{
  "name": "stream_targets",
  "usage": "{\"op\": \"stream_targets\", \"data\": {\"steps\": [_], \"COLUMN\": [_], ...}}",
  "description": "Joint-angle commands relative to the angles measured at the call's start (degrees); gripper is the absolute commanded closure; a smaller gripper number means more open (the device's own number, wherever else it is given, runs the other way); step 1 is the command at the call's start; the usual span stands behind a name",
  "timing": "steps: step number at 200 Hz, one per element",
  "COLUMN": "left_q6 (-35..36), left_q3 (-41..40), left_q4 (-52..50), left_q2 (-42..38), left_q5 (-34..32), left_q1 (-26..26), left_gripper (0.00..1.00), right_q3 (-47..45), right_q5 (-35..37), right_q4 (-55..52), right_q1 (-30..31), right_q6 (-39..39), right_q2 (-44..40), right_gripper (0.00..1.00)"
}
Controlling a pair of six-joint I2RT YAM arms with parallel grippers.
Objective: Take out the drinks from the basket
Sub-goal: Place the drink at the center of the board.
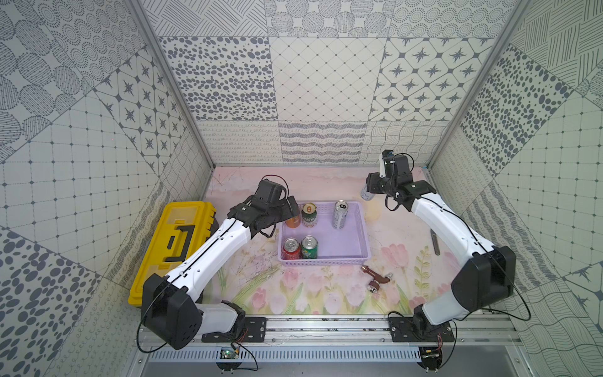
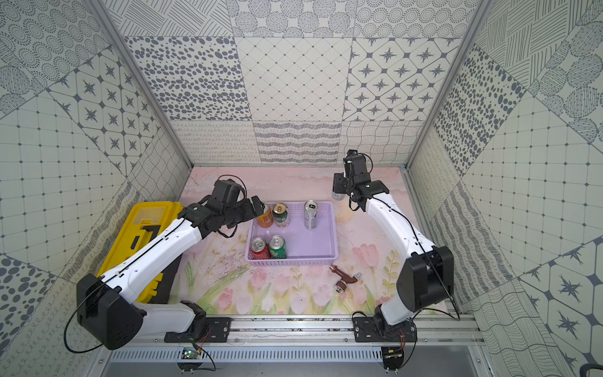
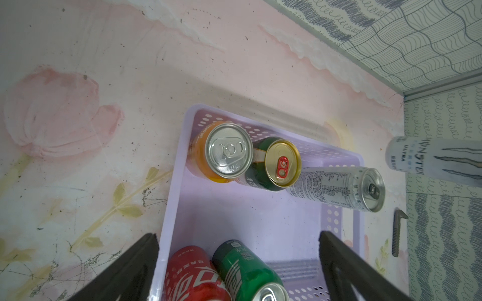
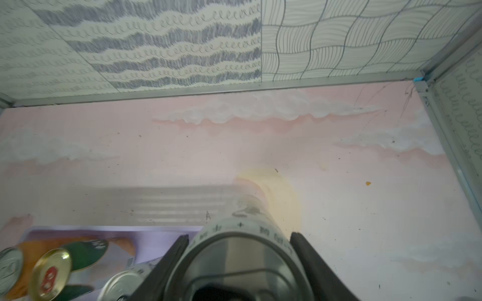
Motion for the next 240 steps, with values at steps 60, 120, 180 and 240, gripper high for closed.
{"op": "stream_targets", "data": {"steps": [60,120,180,240], "left_q6": [1.9,2.3,2.5,3.0], "left_q3": [-0.2,0.2,0.4,0.6], "left_q4": [0.6,1.0,1.6,2.6], "left_q2": [1.0,1.9,3.3,3.4], "left_q5": [2.9,4.2,6.3,7.7], "left_q1": [0.1,0.1,0.1,0.1], "left_gripper": [0.00,0.00,0.00,0.00], "right_q3": [6.9,8.2,7.9,7.3], "right_q5": [0.8,-0.2,0.4,0.5], "right_q4": [5.3,2.5,0.7,0.4], "right_q1": [-3.7,-4.1,-3.9,-3.9], "right_q6": [1.2,1.4,1.9,2.3], "right_q2": [12.1,13.4,15.1,16.1], "right_gripper": [0.68,0.68,0.62,0.46]}}
